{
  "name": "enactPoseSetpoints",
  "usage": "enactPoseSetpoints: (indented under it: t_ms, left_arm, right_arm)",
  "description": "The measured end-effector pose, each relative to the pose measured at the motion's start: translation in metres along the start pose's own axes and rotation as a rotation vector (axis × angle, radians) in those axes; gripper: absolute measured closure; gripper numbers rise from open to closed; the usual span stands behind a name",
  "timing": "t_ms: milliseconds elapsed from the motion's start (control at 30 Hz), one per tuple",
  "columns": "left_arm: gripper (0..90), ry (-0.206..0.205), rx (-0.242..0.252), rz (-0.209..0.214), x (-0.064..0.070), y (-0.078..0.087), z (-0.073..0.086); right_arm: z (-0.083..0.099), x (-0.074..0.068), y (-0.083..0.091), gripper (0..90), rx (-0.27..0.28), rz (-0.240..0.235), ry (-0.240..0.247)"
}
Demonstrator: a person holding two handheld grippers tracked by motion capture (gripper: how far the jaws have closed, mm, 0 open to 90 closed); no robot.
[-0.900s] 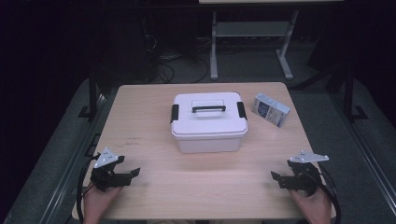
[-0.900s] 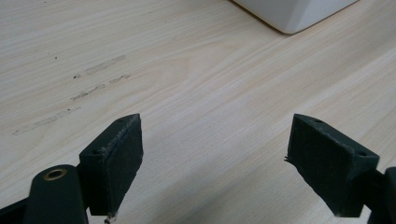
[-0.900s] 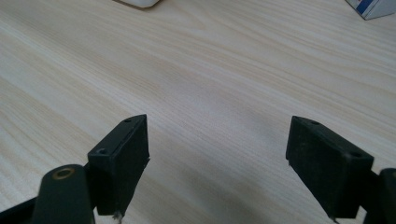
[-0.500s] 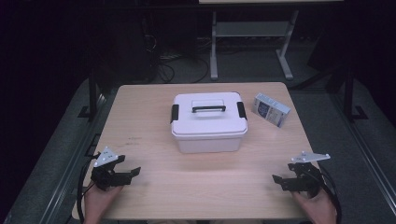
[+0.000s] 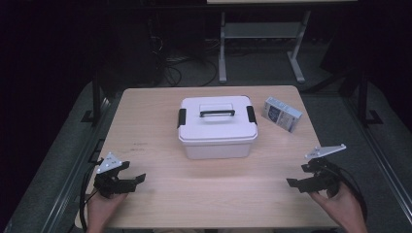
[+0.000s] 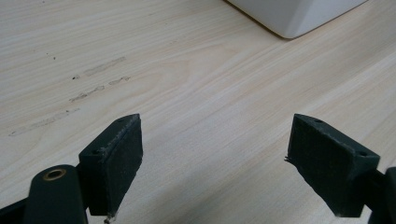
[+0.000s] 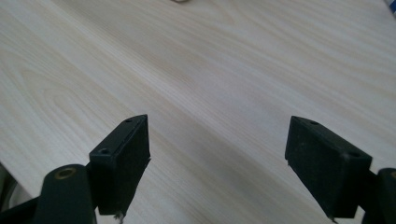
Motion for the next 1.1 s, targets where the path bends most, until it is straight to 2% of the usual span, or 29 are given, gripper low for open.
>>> enactPoseSetpoints:
  t_ms: [300, 333, 533, 700, 1100]
  left_arm:
    - [17.4, 0.003, 0.001, -0.002, -0.001, 0.001, 0.0]
    - [17.4, 0.003, 0.002, -0.003, -0.001, 0.001, 0.0]
    - [17.4, 0.005, 0.003, -0.003, -0.001, -0.001, -0.001]
    - [17.4, 0.009, 0.001, -0.004, -0.003, 0.0, 0.0]
    - [17.4, 0.005, -0.003, -0.004, -0.004, 0.0, 0.001]
  right_arm:
    - [-0.024, 0.005, 0.018, 21.6, -0.054, -0.033, 0.062]
    - [-0.031, 0.006, 0.022, 21.8, -0.077, -0.035, 0.083]
    - [-0.047, 0.007, 0.028, 22.4, -0.101, -0.054, 0.106]
    - [-0.065, 0.004, 0.031, 22.8, -0.147, -0.073, 0.131]
    - [-0.097, -0.004, 0.037, 23.1, -0.17, -0.098, 0.179]
Point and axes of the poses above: each handheld gripper's, and its own axes: y roughly backward along the jaws, z roughly out of its underside, x roughly to its right, the point moved 8 cm from there along -y, roughly forward along the jaws, and after that the axes turned 5 degrees about y, right-handed, at the moved point
